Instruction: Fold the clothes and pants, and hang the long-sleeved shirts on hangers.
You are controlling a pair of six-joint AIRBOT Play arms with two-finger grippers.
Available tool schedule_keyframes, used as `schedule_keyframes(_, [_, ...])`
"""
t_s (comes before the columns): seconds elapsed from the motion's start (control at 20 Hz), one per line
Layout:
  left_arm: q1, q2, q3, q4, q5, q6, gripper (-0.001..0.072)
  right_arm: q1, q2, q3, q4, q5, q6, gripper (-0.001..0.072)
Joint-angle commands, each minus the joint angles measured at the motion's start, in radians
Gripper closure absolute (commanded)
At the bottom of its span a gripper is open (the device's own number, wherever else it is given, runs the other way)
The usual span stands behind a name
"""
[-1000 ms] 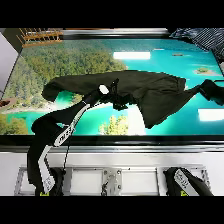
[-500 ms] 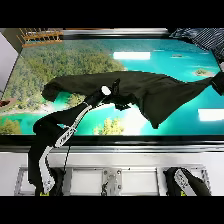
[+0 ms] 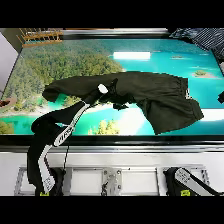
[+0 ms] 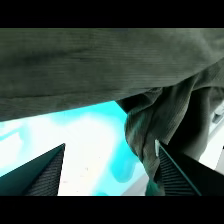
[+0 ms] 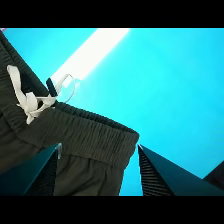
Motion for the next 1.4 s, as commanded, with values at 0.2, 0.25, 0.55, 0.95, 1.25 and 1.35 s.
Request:
schedule_keyframes(0.2, [-0.1, -0.022, 0.027, 0.0, 0.005, 0.031, 0.0096, -0.011, -0.026, -0.001, -0.013, 0.076, -0.052, 0.0177])
schedule_keyframes(0.25, [-0.109, -0.037, 0.053, 0.0, -0.007, 0.031, 0.0096, -0.011, -0.026, -0.005, -0.013, 0.09, -0.052, 0.0177])
schedule_keyframes(0.55, [-0.141, -0.153, 0.261, 0.044, -0.067, -0.006, 0.0097, -0.03, -0.029, -0.14, 0.012, 0.14, -0.138, 0.0174])
schedule_keyframes(0.95, [-0.103, -0.189, 0.319, 0.063, -0.127, -0.032, 0.07, -0.13, -0.212, -0.189, 0.276, 0.064, -0.235, 0.0049])
schedule_keyframes(1.25, [-0.077, -0.189, 0.319, 0.063, -0.179, -0.021, 0.07, -0.109, -0.338, -0.189, 0.432, -0.061, -0.347, 0.0058])
schedule_keyframes(1.35, [-0.072, -0.189, 0.319, 0.063, -0.188, -0.021, 0.07, -0.087, -0.363, -0.189, 0.498, -0.066, -0.401, 0.006])
